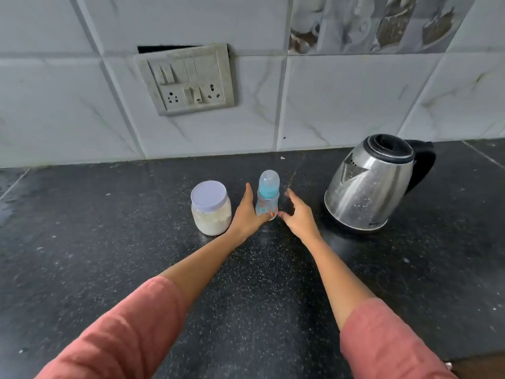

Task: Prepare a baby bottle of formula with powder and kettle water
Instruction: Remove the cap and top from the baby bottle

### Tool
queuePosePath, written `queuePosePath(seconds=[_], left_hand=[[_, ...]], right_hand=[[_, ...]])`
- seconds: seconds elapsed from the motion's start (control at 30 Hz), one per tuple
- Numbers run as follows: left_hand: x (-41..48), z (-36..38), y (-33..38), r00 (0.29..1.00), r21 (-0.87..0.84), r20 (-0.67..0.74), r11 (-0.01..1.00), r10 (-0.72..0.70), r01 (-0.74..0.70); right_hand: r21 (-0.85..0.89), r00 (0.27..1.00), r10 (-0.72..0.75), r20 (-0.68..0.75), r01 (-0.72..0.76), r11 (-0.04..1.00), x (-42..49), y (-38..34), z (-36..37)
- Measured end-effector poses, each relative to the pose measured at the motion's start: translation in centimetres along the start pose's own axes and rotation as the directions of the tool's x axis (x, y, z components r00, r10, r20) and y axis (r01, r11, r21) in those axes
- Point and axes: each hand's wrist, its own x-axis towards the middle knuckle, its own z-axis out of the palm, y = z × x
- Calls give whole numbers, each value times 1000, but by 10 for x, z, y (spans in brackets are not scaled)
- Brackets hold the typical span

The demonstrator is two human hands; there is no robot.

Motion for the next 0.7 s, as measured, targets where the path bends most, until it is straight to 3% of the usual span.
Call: queuePosePath(seconds=[0.17, 0.3, 0.7], left_hand=[[20, 6, -9, 994, -121, -28, 987, -106, 102], [30, 10, -14, 992, -113, -32, 987, -120, 116], [5, 9, -13, 999, -94, -35, 996, -6, 3]], right_hand=[[80, 995, 64, 80, -70, 994, 9, 0, 10], [82, 996, 51, 72, -57, 995, 15, 1, 15], [141, 999, 41, 23, -44, 989, -15, -2, 6]])
